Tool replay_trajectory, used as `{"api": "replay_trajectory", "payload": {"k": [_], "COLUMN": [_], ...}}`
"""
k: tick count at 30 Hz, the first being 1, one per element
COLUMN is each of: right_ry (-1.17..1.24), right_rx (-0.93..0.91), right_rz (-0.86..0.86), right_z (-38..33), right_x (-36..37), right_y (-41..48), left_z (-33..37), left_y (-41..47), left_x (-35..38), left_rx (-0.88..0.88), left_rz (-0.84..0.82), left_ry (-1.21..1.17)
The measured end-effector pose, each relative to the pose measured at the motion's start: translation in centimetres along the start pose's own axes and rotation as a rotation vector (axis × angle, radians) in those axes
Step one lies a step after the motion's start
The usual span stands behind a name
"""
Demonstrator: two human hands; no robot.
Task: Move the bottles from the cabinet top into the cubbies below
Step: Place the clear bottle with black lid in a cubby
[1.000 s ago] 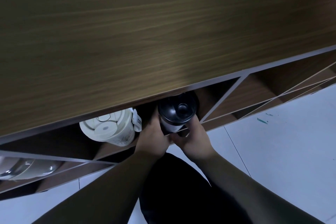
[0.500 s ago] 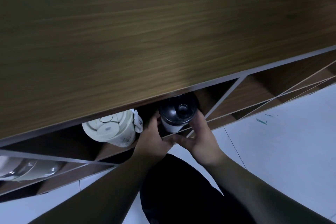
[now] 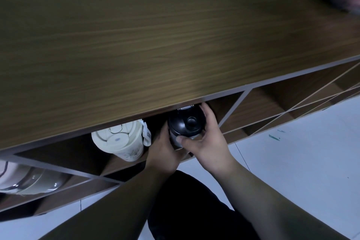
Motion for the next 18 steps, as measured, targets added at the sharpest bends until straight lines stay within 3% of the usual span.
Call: {"api": "replay_trajectory", "payload": {"k": [18], "right_ry": [0.028], "right_rx": [0.090], "right_rz": [0.058], "right_z": [0.3], "right_x": [0.1], "right_y": [-0.2], "left_z": [-1.2], "left_y": [0.5], "left_x": [0.4], "left_rx": [-0.074], "left_rz": [-0.041], "left_ry": [0.028]}}
Point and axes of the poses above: each hand's wrist, its own y-axis towards the middle knuckle, its own x-axis out of the palm, z = x × y, the point moved 8 cm from there along y, towards the middle knuckle, and after that the axes turned 9 degrees about y, right-handed, at the moved point
